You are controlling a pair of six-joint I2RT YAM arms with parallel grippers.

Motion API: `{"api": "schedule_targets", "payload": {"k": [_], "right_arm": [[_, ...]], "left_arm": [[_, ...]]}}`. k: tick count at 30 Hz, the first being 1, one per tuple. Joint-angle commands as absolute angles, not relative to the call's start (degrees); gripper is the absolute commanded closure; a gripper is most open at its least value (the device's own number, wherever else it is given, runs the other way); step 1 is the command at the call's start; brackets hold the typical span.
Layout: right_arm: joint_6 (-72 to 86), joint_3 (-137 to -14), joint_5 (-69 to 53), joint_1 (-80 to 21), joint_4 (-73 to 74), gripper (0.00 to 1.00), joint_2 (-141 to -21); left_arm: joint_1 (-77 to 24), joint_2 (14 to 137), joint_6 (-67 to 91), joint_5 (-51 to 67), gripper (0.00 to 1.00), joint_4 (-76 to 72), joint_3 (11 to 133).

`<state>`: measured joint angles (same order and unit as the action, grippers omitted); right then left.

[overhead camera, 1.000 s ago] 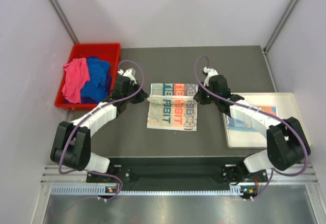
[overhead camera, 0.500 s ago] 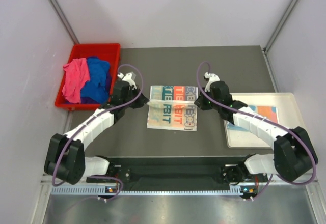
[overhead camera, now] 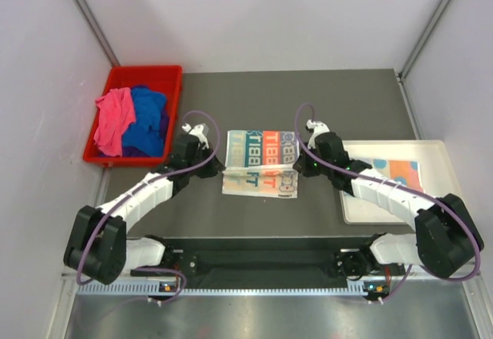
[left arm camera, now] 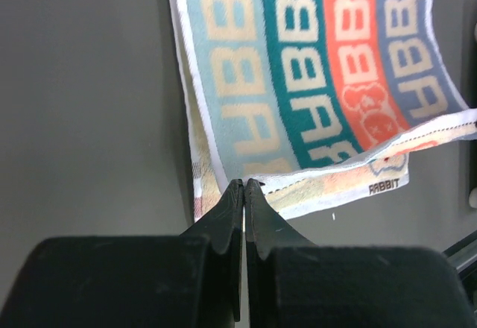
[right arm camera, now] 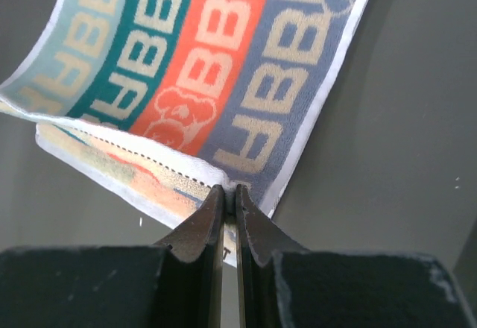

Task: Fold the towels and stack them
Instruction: Fold the towel

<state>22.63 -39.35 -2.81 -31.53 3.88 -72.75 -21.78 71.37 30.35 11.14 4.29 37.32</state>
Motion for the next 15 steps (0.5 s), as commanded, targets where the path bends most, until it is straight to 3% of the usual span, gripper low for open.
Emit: {"api": "schedule_targets", "payload": {"k": [1, 11, 15], "right_arm": [[23.82, -38.32, -2.37, -33.13, 0.79, 1.0, -72.59], [25.58, -34.45, -2.2, -34.8, -3.51, 0.93, -75.94], [25.66, -33.93, -1.93, -34.98, -3.34, 0.78, -75.94]], "left_arm": [[-22.15, 71.28, 30.32, 11.69, 1.0, 3.69, 36.3], [-22.76, 74.44, 30.24, 11.25, 0.99, 3.6, 34.54], [-22.85, 74.97, 30.32, 11.51, 0.86, 3.78, 34.28]]}}
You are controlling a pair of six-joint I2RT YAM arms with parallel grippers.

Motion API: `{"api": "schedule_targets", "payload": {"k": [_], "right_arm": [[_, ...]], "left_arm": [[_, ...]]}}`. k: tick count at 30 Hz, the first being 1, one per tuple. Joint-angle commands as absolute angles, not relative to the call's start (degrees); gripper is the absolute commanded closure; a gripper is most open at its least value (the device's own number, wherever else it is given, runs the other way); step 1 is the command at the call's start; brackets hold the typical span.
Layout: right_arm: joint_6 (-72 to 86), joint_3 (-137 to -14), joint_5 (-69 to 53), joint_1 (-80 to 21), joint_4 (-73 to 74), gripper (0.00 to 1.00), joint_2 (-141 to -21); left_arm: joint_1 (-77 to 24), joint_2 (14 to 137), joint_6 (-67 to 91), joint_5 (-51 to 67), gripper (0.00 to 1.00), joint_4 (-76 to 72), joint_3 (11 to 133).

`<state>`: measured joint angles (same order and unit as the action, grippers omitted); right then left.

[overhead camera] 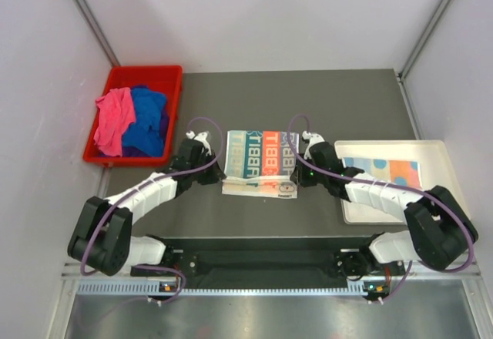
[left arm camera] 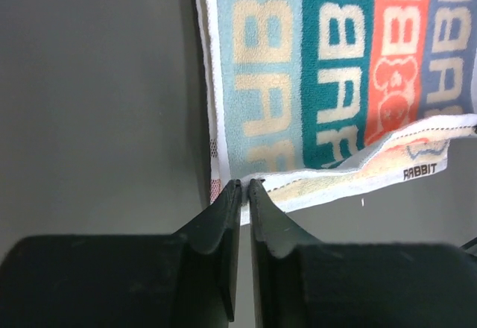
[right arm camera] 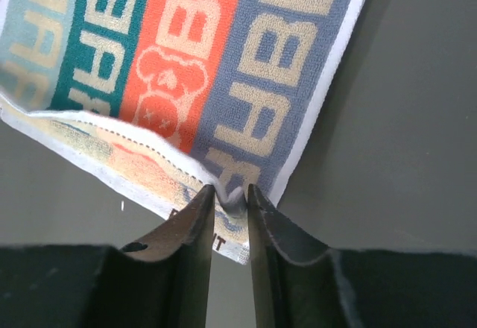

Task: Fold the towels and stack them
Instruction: Fold the towel

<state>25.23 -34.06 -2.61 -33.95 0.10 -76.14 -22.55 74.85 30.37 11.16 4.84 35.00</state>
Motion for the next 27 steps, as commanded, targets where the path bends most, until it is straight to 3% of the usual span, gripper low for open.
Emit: {"api": "schedule_targets", "payload": {"k": [1, 6, 9, 16, 27], "right_arm": [[25.75, -33.93, -1.76, -34.98, -3.17, 0.74, -75.42], [25.66, -33.66, -1.58, -34.98, -0.8, 0.58, -72.43], [25.66, -33.75, -0.79, -34.98, 2.0, 0.55, -69.53], [26.19, -35.68, 1.32, -35.16, 5.1, 0.55, -67.93], [29.97, -34.11, 4.31, -39.2, 3.78, 0.64, -73.21]], "left_arm": [[-22.85, 74.97, 30.24, 11.51, 0.82, 4.04, 34.28], [-22.85, 71.73, 29.62, 10.73, 0.7, 7.64, 35.42], [-22.85, 69.26, 28.92, 10.02, 0.69, 11.68, 37.0], [-22.85, 65.39, 30.32, 8.88, 0.7, 15.12, 40.08], [-24.61, 74.96, 33.04, 11.69, 0.76, 9.14, 38.85]]}}
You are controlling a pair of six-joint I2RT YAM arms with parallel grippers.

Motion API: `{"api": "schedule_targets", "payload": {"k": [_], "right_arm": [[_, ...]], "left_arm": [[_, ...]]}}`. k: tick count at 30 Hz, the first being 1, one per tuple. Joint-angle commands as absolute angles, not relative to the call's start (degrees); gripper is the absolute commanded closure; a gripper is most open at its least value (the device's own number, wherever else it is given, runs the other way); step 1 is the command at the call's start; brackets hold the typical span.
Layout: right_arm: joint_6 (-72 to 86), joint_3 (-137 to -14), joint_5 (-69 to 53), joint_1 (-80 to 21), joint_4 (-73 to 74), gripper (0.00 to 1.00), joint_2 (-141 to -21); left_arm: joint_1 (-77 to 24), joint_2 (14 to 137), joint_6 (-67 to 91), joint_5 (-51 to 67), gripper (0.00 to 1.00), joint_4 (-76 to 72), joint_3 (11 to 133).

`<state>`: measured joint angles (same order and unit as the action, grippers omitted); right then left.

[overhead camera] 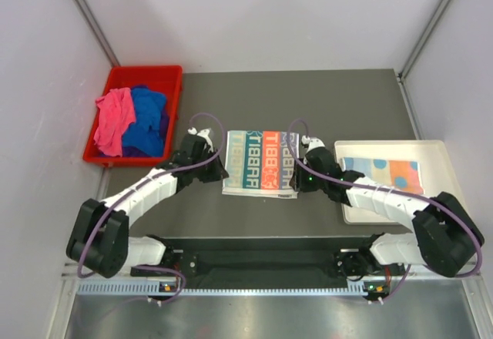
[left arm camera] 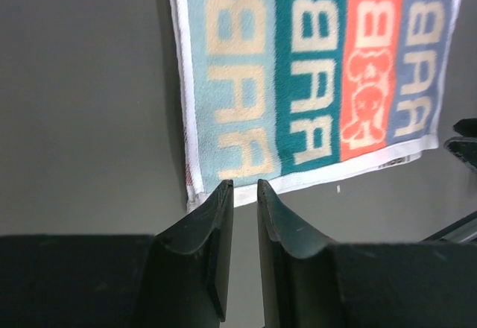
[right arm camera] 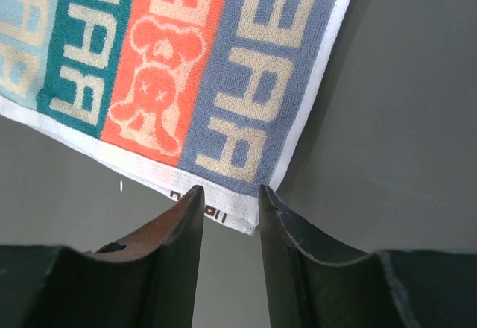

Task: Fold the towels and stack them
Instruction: Fold the towel

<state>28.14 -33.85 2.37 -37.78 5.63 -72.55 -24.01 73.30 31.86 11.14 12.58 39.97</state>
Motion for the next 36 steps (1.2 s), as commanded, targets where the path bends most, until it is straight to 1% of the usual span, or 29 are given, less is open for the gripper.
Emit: {"api": "schedule_targets", "payload": {"k": [1, 6, 13, 16, 19, 20, 25, 26, 36], "right_arm": [[30.58, -33.67, 4.31, -39.63, 3.52, 0.65, -73.39], [31.64, -31.2, 4.75, -40.52, 2.46, 0.69, -74.79], [32.08, -29.88, 5.98, -41.66, 2.81, 0.74, -75.32], [32.08, -29.88, 6.15, -42.19, 3.07, 0.77, -75.32], [31.99, -30.15, 6.68, -42.45, 4.04, 0.82, -75.06], [31.99, -30.41, 6.59, -42.45, 4.3, 0.85, -74.8], [31.99, -30.32, 6.06, -42.89, 5.45, 0.9, -73.48], [32.08, -30.24, 6.33, -43.15, 5.8, 0.9, -73.04], [32.87, -27.69, 6.59, -43.95, 6.68, 0.91, -71.1]], "left_arm": [[-24.7, 76.01, 33.13, 11.34, 0.76, 8.44, 37.72], [-24.87, 79.18, 34.1, 7.57, 0.79, 8.44, 35.6], [-25.49, 81.12, 34.54, 5.81, 0.79, 9.4, 35.07], [-25.58, 81.39, 34.63, 5.19, 0.79, 10.54, 35.51], [-26.01, 81.21, 34.98, 4.75, 0.78, 11.51, 35.42], [-26.28, 81.12, 35.42, 4.31, 0.78, 11.77, 35.42], [-27.07, 79.89, 37.0, 2.11, 0.79, 12.92, 34.28], [-27.16, 79.63, 37.35, 1.41, 0.8, 13.18, 34.1], [-27.16, 76.03, 39.28, 0.53, 0.84, 15.99, 32.79]]}}
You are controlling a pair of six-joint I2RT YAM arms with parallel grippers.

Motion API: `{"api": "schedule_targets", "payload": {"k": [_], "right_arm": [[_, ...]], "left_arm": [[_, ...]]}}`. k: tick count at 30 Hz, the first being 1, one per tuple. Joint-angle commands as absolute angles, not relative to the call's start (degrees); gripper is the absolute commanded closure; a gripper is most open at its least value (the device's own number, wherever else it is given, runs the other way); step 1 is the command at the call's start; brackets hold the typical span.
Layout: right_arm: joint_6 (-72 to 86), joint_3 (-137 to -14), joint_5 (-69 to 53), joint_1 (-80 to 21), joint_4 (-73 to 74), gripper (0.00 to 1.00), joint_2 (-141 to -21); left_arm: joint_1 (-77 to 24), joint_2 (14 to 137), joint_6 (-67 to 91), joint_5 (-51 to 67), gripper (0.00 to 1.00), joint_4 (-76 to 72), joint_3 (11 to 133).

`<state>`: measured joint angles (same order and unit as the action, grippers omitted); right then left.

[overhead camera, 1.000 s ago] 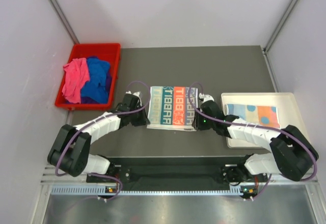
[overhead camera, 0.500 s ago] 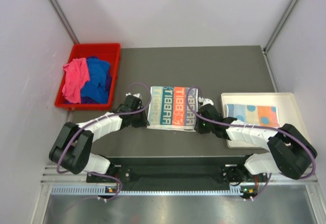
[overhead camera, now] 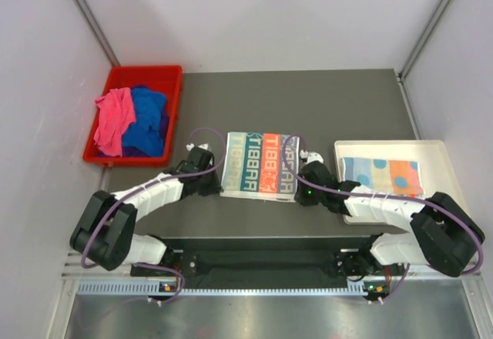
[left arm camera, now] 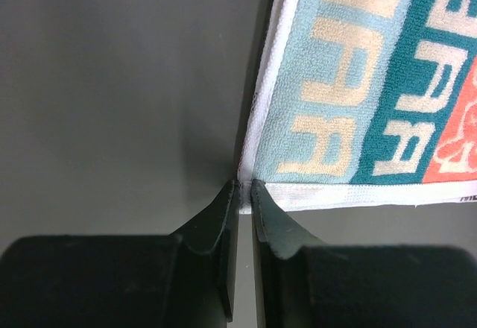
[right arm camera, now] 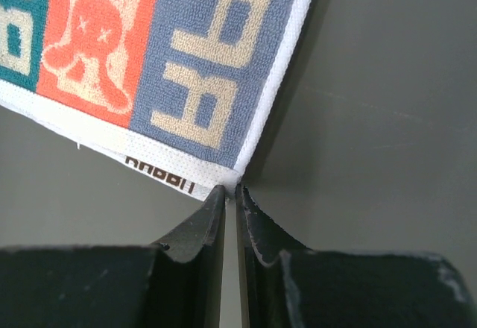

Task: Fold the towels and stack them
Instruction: Fold the towel

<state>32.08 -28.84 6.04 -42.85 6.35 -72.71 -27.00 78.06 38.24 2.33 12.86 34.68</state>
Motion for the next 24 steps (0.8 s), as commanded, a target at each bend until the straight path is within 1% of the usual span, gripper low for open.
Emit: {"api": "schedule_targets", "payload": {"k": [1, 3, 6, 7, 9, 10, 11, 13, 14, 15, 18, 20, 21, 22, 23, 24], "right_arm": [[32.78, -27.08, 6.68, -43.86, 6.68, 0.9, -71.02], [32.96, -26.63, 6.59, -43.95, 6.77, 0.9, -70.67], [32.87, -26.1, 6.5, -43.95, 7.47, 0.86, -69.35], [32.87, -26.28, 6.42, -43.95, 8.34, 0.82, -69.0], [32.52, -26.98, 6.24, -44.03, 9.57, 0.78, -67.42], [32.52, -28.2, 6.24, -43.95, 10.19, 0.73, -66.8], [32.17, -28.91, 6.07, -43.95, 12.02, 0.7, -65.58], [31.03, -31.8, 6.94, -43.77, 13.79, 0.64, -64.34], [29.89, -32.95, 7.9, -43.6, 15.97, 0.64, -63.55], [29.27, -34.18, 8.08, -42.98, 16.69, 0.63, -63.2], [26.99, -39.27, 7.65, -40.88, 17.14, 0.63, -64.24], [25.67, -44.02, 5.73, -39.99, 16.35, 0.66, -67.65], [25.49, -45.43, 4.49, -39.21, 13.22, 0.66, -69.07], [25.23, -48.05, 2.74, -38.68, 11.62, 0.7, -70.65], [25.31, -49.64, -2.06, -37.98, 9.86, 0.72, -74.84], [25.49, -51.4, -4.11, -37.01, 8.28, 0.75, -77.06]], "left_arm": [[-27.16, 75.76, 39.46, 0.53, 0.85, 16.17, 32.44], [-27.25, 74.37, 40.43, 0.53, 0.85, 16.7, 31.47], [-28.39, 72.26, 41.48, 0.53, 0.85, 18.01, 30.68], [-28.91, 71.72, 41.57, 0.44, 0.84, 18.19, 30.59], [-29.0, 70.67, 41.57, 0.53, 0.79, 20.11, 31.28], [-29.0, 70.32, 41.49, -1.39, 0.77, 20.74, 31.72], [-29.0, 69.36, 41.14, -2.02, 0.72, 21.53, 32.42], [-28.92, 68.38, 40.78, -2.72, 0.67, 24.5, 35.58], [-28.92, 67.42, 40.17, -3.59, 0.63, 25.48, 36.9], [-28.92, 67.06, 39.91, -3.86, 0.62, 26.36, 39.87], [-29.0, 66.8, 38.67, -4.74, 0.62, 26.99, 45.5], [-28.92, 68.63, 38.15, -4.4, 0.64, 23.31, 47.71], [-28.92, 69.69, 37.88, -3.96, 0.65, 22.25, 50.33], [-28.92, 71.09, 37.53, -3.87, 0.66, 21.11, 51.58], [-28.83, 74.67, 36.49, -3.87, 0.67, 17.53, 52.46], [-28.39, 76.79, 36.3, -3.26, 0.71, 16.45, 54.91]]}}
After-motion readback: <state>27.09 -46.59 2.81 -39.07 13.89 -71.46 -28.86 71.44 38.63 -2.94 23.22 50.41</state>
